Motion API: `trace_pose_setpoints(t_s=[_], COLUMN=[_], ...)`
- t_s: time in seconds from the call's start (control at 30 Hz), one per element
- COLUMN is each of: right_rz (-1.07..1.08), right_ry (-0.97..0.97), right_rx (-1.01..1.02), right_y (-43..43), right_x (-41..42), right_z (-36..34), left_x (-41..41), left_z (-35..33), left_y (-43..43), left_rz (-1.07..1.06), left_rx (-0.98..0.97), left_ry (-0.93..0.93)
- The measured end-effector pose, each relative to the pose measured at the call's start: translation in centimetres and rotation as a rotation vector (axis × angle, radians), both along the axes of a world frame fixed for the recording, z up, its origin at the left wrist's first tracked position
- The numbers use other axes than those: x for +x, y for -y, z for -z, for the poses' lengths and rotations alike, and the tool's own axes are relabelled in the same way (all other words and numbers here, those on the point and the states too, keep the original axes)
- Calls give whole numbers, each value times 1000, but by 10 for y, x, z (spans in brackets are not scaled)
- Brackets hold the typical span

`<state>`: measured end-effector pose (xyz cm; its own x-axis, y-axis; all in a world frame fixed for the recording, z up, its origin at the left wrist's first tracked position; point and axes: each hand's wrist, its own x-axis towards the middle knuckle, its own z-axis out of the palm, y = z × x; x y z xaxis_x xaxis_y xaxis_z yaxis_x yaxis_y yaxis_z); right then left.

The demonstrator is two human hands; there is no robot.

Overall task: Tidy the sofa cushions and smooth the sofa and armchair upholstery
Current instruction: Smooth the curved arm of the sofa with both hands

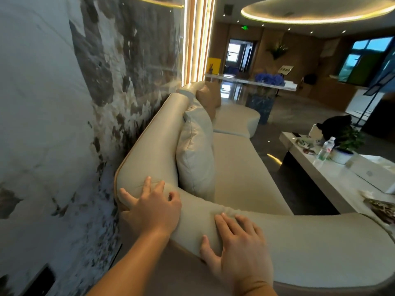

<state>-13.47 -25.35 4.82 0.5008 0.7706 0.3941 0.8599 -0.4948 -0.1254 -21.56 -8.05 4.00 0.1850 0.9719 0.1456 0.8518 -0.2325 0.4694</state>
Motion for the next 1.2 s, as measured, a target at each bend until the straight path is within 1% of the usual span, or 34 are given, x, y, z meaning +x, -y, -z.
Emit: trace_pose_setpoints(t_s=[0.1, 0.2, 0.23, 0.3, 0.33, 0.37, 0.43, 0.5, 0.6, 0.67, 0.73, 0.77, 0.9, 1.07, 1.2], right_rz=[21, -6, -42, -118, -134, -110, 39, 145, 155, 141, 125, 129, 186, 257, 350], right_ry=[-35, -111, -154, -216, -239, -278, -371, -358, -276, -296, -340, -352, -301, -250, -217], right_rx=[-16, -163, -229, -336, -377, -403, -423, -404, -402, -406, -423, -423, -398, -393, -426], right_y=[-21, -28, -25, -14, -6, 4, 22, 32, 27, 23, 19, 16, 9, 9, -6], right_x=[15, 24, 29, 46, 60, 79, 117, 139, 147, 152, 159, 161, 160, 156, 146], right_z=[-3, -10, -11, -14, -15, -16, -19, -12, 0, -1, -5, -6, -3, -1, 3], left_x=[11, 15, 15, 17, 19, 25, 46, 74, 115, 132, 144, 149, 154, 149, 132], left_z=[-1, -10, -13, -16, -18, -21, -27, -28, -22, -21, -18, -16, -4, 0, -2], left_y=[-22, -26, -23, -15, -10, -4, 8, 20, 30, 30, 26, 24, 20, 20, 10], left_rz=[37, 93, 151, 373, 486, 577, 727, 834, 865, 865, 874, 880, 903, 988, 1095], left_rx=[-21, -48, 0, 179, 232, 244, 184, 77, -25, -119, -222, -235, -183, -119, -158], left_ry=[-13, -96, -156, -296, -342, -347, -310, -320, -420, -497, -529, -536, -510, -445, -371])
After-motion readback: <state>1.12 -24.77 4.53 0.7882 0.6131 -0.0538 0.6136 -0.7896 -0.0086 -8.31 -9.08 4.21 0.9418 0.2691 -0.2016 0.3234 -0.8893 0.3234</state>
